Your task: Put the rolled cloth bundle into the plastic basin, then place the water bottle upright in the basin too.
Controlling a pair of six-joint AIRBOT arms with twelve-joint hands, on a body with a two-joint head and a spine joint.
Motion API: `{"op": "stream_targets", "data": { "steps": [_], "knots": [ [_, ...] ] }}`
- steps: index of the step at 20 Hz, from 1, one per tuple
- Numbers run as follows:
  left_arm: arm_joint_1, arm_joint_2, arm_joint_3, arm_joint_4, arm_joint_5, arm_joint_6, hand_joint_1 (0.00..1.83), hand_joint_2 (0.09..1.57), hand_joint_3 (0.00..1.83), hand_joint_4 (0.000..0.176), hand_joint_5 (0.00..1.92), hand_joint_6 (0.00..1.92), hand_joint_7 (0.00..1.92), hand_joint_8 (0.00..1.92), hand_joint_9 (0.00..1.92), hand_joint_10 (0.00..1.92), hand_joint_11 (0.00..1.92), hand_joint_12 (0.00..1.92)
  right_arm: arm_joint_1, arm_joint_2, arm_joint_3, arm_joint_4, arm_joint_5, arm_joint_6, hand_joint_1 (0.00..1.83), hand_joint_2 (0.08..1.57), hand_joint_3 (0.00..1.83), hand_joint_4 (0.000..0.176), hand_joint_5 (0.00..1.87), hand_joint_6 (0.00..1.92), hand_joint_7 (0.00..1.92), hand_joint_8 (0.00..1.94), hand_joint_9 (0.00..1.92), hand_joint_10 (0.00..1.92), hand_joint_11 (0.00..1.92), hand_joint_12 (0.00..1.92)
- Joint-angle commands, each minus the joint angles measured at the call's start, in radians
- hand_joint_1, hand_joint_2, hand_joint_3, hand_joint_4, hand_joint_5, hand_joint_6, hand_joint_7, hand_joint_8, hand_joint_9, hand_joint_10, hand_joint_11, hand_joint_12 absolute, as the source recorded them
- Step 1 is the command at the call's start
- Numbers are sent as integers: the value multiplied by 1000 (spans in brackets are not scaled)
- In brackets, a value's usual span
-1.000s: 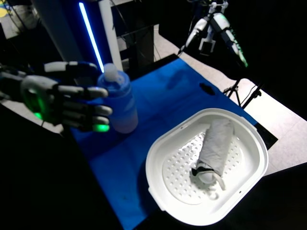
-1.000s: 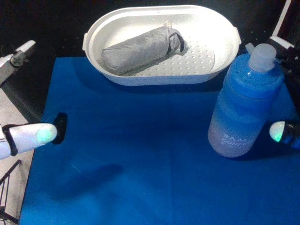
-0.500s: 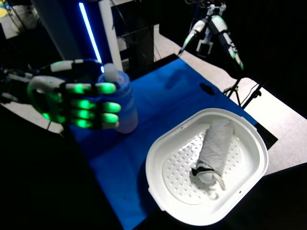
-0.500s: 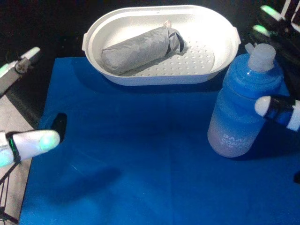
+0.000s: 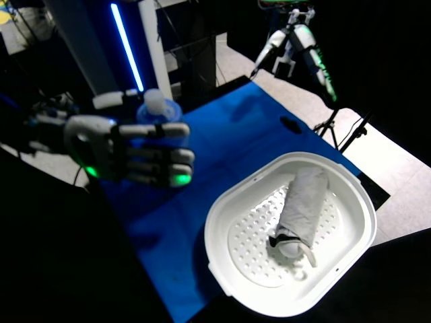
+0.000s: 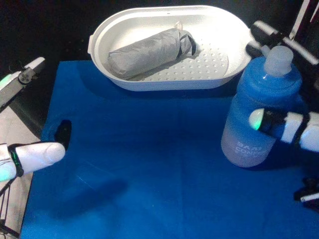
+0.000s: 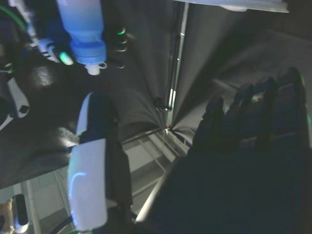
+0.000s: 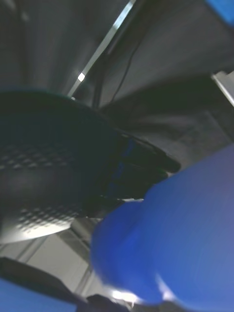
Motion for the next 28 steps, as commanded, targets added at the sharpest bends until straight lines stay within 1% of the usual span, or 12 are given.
{"op": "stream_targets", "data": {
  "steps": [1,4,5,6,8,9,10,11,12,14,21,28],
  "knots": [
    [-2,-8,-1,-1,-128,-13,600,900,3,133,1,0,0,0,0,0,0,0,19,-3,5,-11,106,15,903,1084,2,165,113,2,266,4,173,5,0,648],
    [1,-11,-1,-2,-130,-17,601,895,0,132,0,0,0,0,0,0,0,0,21,-6,12,-11,87,15,923,1086,0,142,181,2,336,3,247,8,0,818],
    [2,-11,-2,-2,-131,-18,591,900,2,125,0,0,0,0,0,0,0,0,21,-6,12,-11,83,15,931,1108,0,110,273,5,409,7,358,21,98,825],
    [4,-11,-3,-2,-132,-18,600,908,5,110,0,0,0,0,0,0,0,0,21,-5,13,-11,80,15,964,1116,0,43,441,5,528,6,521,22,244,746],
    [6,-14,-5,-4,-135,-19,586,897,0,125,0,0,0,0,0,0,0,0,21,-3,15,-11,73,15,1036,1121,0,0,647,11,706,17,722,42,375,872],
    [7,-16,-6,-5,-135,-20,558,888,0,166,0,0,0,0,0,0,0,0,21,-2,15,-11,72,15,1054,1129,0,5,727,18,788,27,782,55,360,1044],
    [9,-17,-7,-6,-136,-21,553,888,0,174,0,0,0,0,0,0,0,0,21,1,15,-11,72,15,1060,1128,0,1,765,25,819,32,802,63,373,1096],
    [10,-19,-7,-7,-136,-22,555,884,0,176,0,0,0,0,0,0,0,0,21,2,15,-11,72,15,1126,1228,1,5,717,1269,810,1081,873,127,479,1180],
    [12,-20,-8,-8,-137,-23,545,881,0,176,0,0,0,0,0,0,0,0,21,4,15,-11,72,15,1133,1257,2,0,653,1376,779,1348,857,255,515,1198],
    [16,-22,-9,-12,-141,-24,535,878,0,176,0,0,0,0,0,0,0,0,21,6,15,-11,72,15,1158,1259,0,0,639,1333,796,1444,689,866,561,1279],
    [25,-26,-12,-17,-144,-27,540,863,0,176,0,0,0,0,0,0,0,0,29,19,15,-18,73,15,1086,1219,0,0,769,1299,793,1376,891,1639,869,1766],
    [36,-27,-13,-24,-155,-32,538,883,5,176,0,0,0,0,0,0,0,0,161,76,14,-141,76,15,1216,1183,0,0,757,1194,969,1238,1065,1426,1035,1665]
  ]
}}
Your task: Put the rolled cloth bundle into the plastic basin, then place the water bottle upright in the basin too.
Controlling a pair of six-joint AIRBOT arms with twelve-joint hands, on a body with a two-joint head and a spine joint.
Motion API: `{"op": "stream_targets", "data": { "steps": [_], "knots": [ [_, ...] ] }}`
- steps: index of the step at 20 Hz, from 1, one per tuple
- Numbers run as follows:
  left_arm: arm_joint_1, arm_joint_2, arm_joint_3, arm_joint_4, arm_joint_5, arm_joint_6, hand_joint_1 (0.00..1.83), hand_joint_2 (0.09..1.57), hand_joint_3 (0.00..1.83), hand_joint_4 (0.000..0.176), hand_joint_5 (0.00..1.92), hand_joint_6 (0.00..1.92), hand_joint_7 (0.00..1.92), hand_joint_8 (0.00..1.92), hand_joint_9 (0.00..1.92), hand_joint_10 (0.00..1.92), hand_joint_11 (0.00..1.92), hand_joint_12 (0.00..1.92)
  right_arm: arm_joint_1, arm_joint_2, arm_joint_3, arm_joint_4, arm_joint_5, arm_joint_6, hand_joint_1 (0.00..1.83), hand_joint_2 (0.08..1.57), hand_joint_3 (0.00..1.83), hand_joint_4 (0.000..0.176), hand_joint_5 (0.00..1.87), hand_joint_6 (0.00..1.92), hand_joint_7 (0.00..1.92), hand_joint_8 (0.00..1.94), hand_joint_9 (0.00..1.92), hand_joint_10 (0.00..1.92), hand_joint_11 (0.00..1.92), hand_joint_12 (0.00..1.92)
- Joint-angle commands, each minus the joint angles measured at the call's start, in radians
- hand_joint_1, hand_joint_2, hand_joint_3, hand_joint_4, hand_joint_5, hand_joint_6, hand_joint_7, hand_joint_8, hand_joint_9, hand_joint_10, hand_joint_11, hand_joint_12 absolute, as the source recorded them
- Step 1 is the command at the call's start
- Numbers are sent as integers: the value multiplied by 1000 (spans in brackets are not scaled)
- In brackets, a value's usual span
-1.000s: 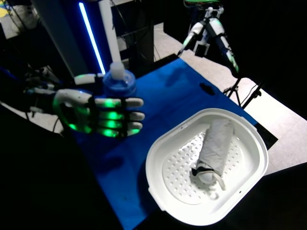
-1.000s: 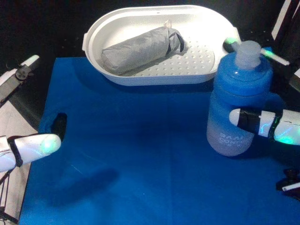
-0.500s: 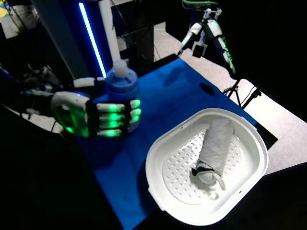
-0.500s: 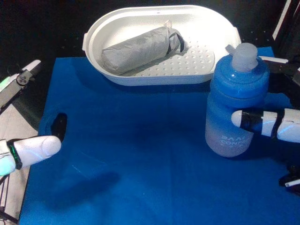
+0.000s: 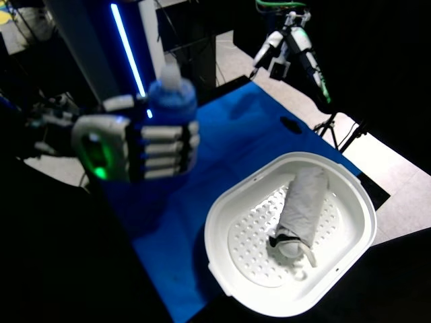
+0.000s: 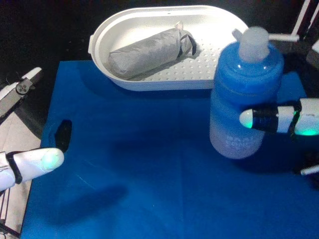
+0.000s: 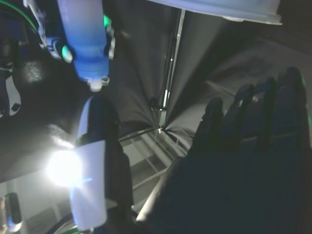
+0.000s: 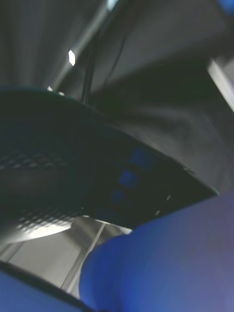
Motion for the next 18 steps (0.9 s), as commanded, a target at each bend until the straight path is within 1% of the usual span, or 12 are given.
{"op": "stream_targets", "data": {
  "steps": [1,2,3,4,5,8,9,11,13,15,16,18],
  "knots": [
    [-3,-1,1,5,-131,-10,553,881,3,176,0,0,0,0,0,0,0,0,30,13,0,11,155,21,1220,1183,0,0,747,1203,967,1234,1068,1413,1018,1669],
    [-3,-1,1,5,-132,-10,563,882,2,176,0,0,0,0,0,0,0,0,45,18,0,3,156,21,1239,1181,0,0,733,1200,975,1234,1042,1451,982,1725],
    [-3,-1,1,5,-132,-10,571,884,3,176,0,0,0,0,0,0,0,0,70,26,2,-2,157,21,1144,1196,2,0,788,1253,943,1228,1018,1478,956,1757],
    [-3,-1,1,5,-131,-10,580,885,3,176,0,0,0,0,0,0,0,0,93,32,4,-5,157,20,1210,1188,0,0,747,1217,952,1252,969,1484,928,1755],
    [-3,-1,1,5,-131,-10,588,894,5,176,0,0,0,0,0,0,0,0,110,34,9,-6,157,20,1200,1210,2,0,717,1252,888,1345,864,1548,838,1799],
    [-3,-2,2,5,-129,-11,590,882,0,176,0,0,0,0,0,0,0,0,163,31,37,-6,156,19,1110,1221,0,0,766,1314,889,1251,948,1527,843,1751],
    [-3,-2,2,5,-128,-11,585,883,0,176,0,0,0,0,0,0,0,0,186,25,53,2,154,18,1099,1234,1,0,747,1352,929,1316,990,1574,868,1777],
    [-3,-2,2,5,-127,-11,600,890,2,176,0,0,0,0,0,0,0,0,219,10,77,29,152,3,1095,1239,0,0,742,1359,892,1334,922,1586,808,1805],
    [-3,-3,4,5,-127,-11,587,891,3,176,0,0,0,0,0,0,0,0,248,-6,104,59,141,-8,1102,1231,0,0,758,1337,923,1437,944,1679,793,1909],
    [-3,-3,5,4,-124,-14,588,890,0,176,0,0,0,0,0,0,0,0,310,-30,146,74,74,-19,1106,1227,0,0,763,1331,841,1470,874,1666,739,1885],
    [-3,-4,7,4,-125,-15,582,898,4,176,0,0,0,0,0,0,0,0,340,-46,168,81,29,-33,1188,1217,0,0,731,1257,876,1401,871,1640,737,1873],
    [-3,-10,14,6,-124,-25,563,925,12,176,0,0,0,0,0,0,0,0,381,-90,225,106,-42,-43,1215,1199,0,0,738,1226,916,1333,911,1613,776,1883]
  ]
}}
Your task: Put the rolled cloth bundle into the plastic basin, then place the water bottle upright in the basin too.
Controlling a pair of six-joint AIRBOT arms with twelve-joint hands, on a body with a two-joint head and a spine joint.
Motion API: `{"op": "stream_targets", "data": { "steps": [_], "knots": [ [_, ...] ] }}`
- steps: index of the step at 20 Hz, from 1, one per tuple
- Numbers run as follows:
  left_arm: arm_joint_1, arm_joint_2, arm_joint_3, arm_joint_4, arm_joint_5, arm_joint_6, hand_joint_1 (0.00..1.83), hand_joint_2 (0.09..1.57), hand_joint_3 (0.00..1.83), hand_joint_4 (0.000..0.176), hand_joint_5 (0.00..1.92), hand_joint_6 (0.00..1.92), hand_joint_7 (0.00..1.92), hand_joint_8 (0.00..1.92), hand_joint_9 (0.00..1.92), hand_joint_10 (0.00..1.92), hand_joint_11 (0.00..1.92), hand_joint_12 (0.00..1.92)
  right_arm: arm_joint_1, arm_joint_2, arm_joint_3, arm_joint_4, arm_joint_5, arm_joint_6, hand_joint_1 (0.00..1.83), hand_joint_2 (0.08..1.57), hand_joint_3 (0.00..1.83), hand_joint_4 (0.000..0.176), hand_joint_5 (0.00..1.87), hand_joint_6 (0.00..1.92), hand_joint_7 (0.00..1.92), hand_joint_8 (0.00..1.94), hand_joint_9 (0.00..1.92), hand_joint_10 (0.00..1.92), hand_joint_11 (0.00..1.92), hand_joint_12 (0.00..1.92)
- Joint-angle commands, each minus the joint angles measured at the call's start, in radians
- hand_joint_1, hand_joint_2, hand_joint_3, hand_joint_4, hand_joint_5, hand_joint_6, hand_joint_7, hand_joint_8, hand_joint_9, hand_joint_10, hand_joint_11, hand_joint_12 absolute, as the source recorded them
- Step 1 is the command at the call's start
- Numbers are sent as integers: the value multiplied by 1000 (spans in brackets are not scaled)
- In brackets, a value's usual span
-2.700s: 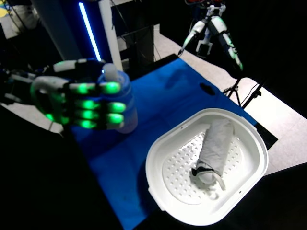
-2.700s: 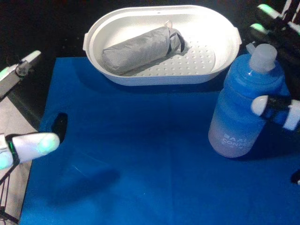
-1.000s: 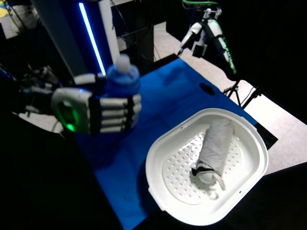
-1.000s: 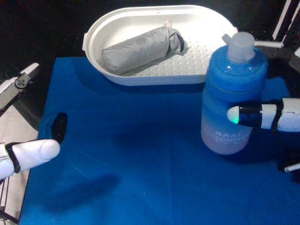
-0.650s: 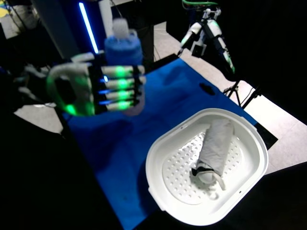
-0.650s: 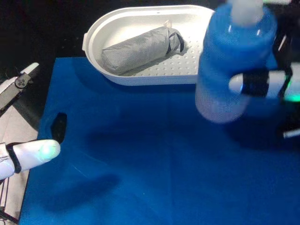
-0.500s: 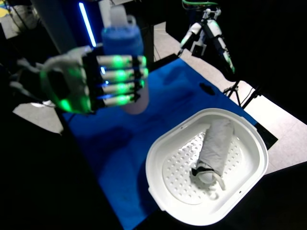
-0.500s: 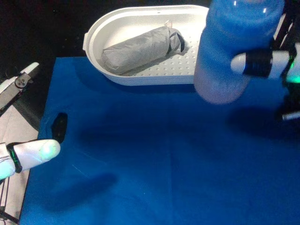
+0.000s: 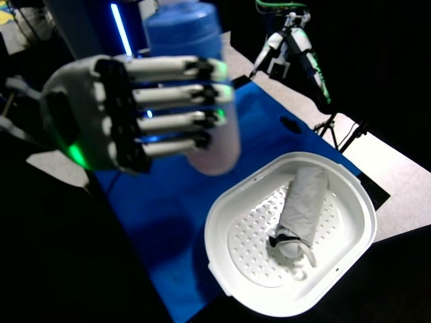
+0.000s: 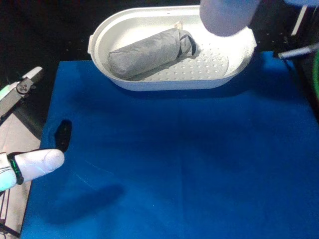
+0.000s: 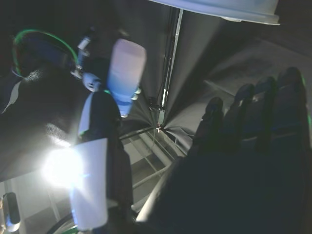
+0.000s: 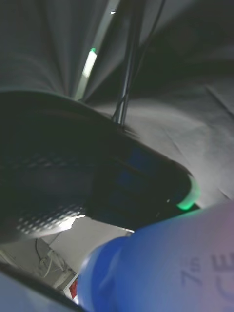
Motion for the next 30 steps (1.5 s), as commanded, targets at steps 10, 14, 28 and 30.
{"op": "stream_targets", "data": {
  "steps": [10,14,28,30],
  "knots": [
    [-4,-6,27,16,-138,-32,561,927,0,176,0,0,0,0,0,0,0,0,41,-182,254,170,-115,14,1110,1219,1,0,768,1317,869,1387,912,1598,830,1787],
    [-8,-1,29,26,-152,-33,558,911,0,176,0,0,0,0,0,0,0,0,30,-231,306,192,-164,14,1106,1220,0,0,774,1310,830,1395,863,1590,780,1759],
    [-8,-6,21,15,-162,-33,557,910,4,176,0,0,0,0,0,0,0,0,-43,-254,296,198,-171,40,1026,1221,0,8,751,1298,857,1000,804,1075,608,1483],
    [-7,-6,21,15,-161,-33,565,906,2,176,0,0,0,0,0,0,0,0,-48,-259,296,198,-171,40,953,1225,0,95,759,1316,907,663,824,892,587,1363]
  ]
}}
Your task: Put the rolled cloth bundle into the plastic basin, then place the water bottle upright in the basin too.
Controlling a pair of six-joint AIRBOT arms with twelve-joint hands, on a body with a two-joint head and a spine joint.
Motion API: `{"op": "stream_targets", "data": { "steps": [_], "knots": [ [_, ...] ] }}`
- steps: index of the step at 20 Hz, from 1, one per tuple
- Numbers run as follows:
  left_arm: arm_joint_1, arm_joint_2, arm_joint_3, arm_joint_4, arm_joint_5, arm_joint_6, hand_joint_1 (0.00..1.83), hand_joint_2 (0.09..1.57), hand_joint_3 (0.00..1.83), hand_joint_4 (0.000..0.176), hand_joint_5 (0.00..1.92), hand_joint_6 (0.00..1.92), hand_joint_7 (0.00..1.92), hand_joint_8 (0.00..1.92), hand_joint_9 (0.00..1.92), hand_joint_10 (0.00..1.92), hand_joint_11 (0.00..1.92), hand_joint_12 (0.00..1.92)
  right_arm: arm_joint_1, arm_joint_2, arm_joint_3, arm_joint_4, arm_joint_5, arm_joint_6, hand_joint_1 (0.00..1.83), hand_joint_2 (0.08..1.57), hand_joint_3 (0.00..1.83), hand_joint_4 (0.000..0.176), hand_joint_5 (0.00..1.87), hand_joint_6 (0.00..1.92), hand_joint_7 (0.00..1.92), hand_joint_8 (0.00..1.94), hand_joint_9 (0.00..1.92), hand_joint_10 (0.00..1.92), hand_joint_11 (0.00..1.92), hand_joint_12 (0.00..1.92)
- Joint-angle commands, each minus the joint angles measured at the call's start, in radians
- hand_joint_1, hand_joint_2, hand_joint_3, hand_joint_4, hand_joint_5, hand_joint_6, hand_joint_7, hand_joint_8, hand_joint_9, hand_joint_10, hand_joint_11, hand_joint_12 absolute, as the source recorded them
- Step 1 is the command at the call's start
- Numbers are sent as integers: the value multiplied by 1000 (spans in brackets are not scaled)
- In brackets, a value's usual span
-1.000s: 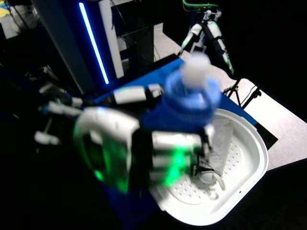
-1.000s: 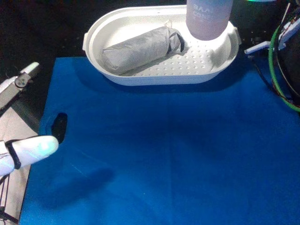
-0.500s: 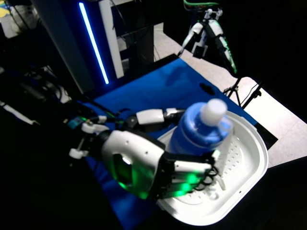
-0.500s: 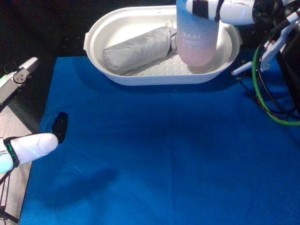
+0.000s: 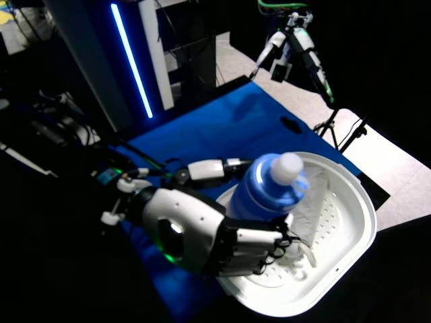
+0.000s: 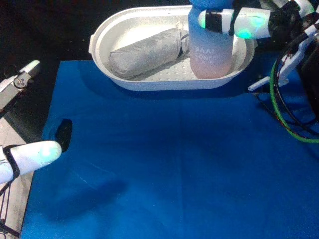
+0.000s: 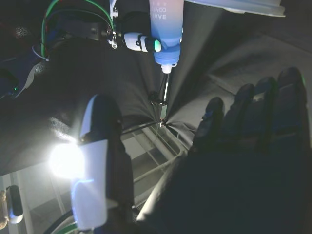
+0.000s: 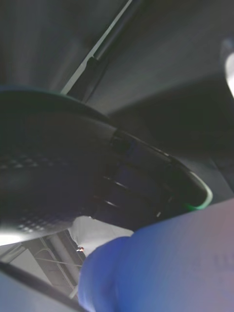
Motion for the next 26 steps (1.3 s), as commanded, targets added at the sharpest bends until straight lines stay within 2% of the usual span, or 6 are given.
{"op": "stream_targets", "data": {
  "steps": [1,2,3,18,22,26],
  "knots": [
    [-6,0,-3,2,-132,-10,571,908,2,176,0,0,0,0,0,0,0,0,10,-1,0,12,153,28,835,1173,0,0,628,660,880,370,822,703,573,1213],
    [-6,0,-3,2,-132,-10,570,902,0,176,0,0,0,0,0,0,0,0,7,-1,-2,11,153,28,775,1162,0,0,686,115,892,120,862,419,602,1023],
    [-6,0,-4,2,-132,-10,578,901,0,176,0,0,0,0,0,0,0,0,6,0,-3,11,153,28,744,1165,0,0,656,10,868,22,891,194,621,850],
    [-1,-3,-8,-5,-136,-10,564,897,0,176,0,0,0,0,0,0,0,0,-21,55,-67,-25,224,49,712,1181,0,12,502,0,686,0,736,0,431,819],
    [-1,-1,-7,-8,-138,-10,572,896,0,176,0,0,0,0,0,0,0,0,-33,91,-107,-45,267,49,629,1177,1,82,405,0,520,0,552,0,252,720],
    [-1,1,-5,-9,-144,-10,567,889,0,176,0,0,0,0,0,0,0,0,-38,109,-126,-59,285,49,560,1157,0,94,307,0,441,0,443,0,149,606]
  ]
}}
